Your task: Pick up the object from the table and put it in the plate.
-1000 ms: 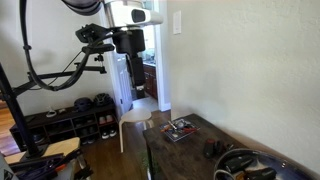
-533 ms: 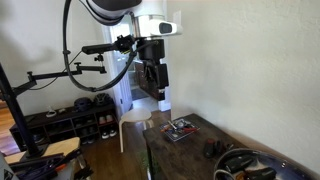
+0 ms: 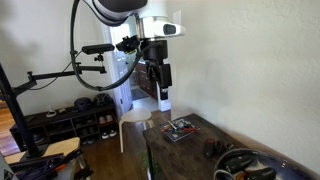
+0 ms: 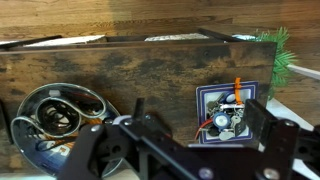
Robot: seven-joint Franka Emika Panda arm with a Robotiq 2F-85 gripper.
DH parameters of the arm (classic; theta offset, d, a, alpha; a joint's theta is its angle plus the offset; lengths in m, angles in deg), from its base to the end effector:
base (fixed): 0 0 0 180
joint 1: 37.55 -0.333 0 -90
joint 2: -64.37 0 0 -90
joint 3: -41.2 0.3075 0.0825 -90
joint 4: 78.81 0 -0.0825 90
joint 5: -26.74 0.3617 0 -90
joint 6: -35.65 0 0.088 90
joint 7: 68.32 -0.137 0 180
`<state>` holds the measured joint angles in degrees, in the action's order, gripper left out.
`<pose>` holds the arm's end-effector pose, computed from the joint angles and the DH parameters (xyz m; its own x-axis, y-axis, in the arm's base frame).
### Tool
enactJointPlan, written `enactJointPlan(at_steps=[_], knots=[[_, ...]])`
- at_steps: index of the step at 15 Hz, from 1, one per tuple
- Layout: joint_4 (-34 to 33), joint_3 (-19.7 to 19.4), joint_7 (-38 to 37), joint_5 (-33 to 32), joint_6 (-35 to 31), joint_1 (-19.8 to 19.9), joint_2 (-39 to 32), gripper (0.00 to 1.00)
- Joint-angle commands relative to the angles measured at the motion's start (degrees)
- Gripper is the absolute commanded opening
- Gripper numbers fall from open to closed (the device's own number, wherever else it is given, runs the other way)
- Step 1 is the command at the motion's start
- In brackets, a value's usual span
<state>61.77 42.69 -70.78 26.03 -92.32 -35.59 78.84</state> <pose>0.4363 -0.0044 0.3707 0.9985 -0.0441 0.0330 -0.0446 -0.9989 0.0151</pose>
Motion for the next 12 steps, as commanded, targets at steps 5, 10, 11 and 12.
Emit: enactJointPlan(at_steps=[5,10,11,12], knots=[[-2.0,-1.2,1.4,-1.6,-2.5,0.1,-5.3,1.0],[-8.1,-2.0,4.5,-3.6,-2.5,0.3,-13.6,1.0],[-9.8,-2.2,5.2,-3.9,-2.5,0.2,-15.5,1.0],[-11.2,-2.3,6.0,-4.2,-2.7,0.2,-17.1,1.0]])
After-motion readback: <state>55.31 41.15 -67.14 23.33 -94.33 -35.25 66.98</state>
